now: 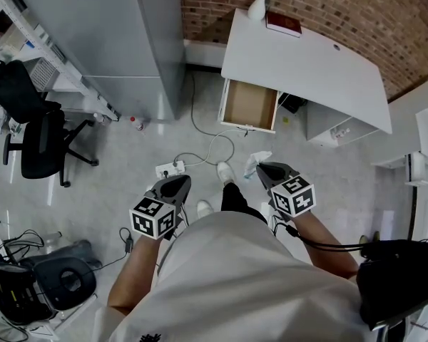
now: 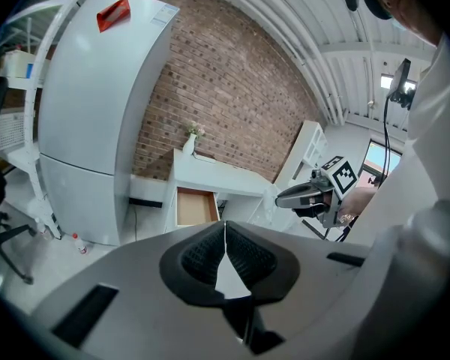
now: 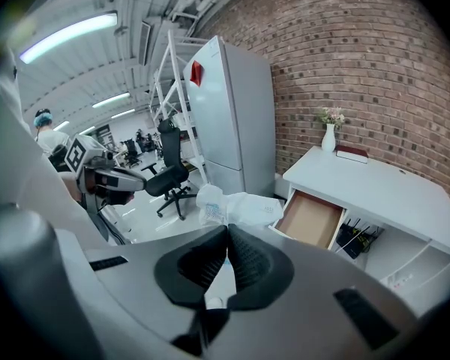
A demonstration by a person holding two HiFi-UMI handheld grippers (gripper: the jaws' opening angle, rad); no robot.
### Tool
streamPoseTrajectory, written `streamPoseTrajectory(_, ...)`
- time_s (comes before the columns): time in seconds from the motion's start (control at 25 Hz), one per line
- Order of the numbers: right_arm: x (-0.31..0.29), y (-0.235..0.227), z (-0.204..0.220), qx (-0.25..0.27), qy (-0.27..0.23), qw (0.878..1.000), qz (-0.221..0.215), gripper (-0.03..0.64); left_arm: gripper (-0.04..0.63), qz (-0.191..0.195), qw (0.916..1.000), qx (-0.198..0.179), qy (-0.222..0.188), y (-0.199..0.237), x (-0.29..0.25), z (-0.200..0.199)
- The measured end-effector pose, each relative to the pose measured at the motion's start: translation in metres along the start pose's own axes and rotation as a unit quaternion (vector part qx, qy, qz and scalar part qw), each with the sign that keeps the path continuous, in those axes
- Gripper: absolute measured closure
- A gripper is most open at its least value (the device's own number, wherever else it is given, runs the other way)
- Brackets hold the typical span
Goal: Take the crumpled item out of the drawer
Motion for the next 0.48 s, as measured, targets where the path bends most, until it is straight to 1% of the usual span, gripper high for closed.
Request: streamPoseTrajectory(0.48,-0.0028,-0.0059,-0.0006,-0.005,0.003,1.000,-0.003,0.584,0.571,0.002,0.9999,0.004,0.010,0.0013,-0.0094,-0.0011)
Point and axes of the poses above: the fingertips, and each gripper's own axes: x backward along the fingers, y to its left, z out of its underside, the point moved 3 cm from there along x, backward along the fingers, and after that the axes turned 3 degrees about y, right-handed, at the moved point
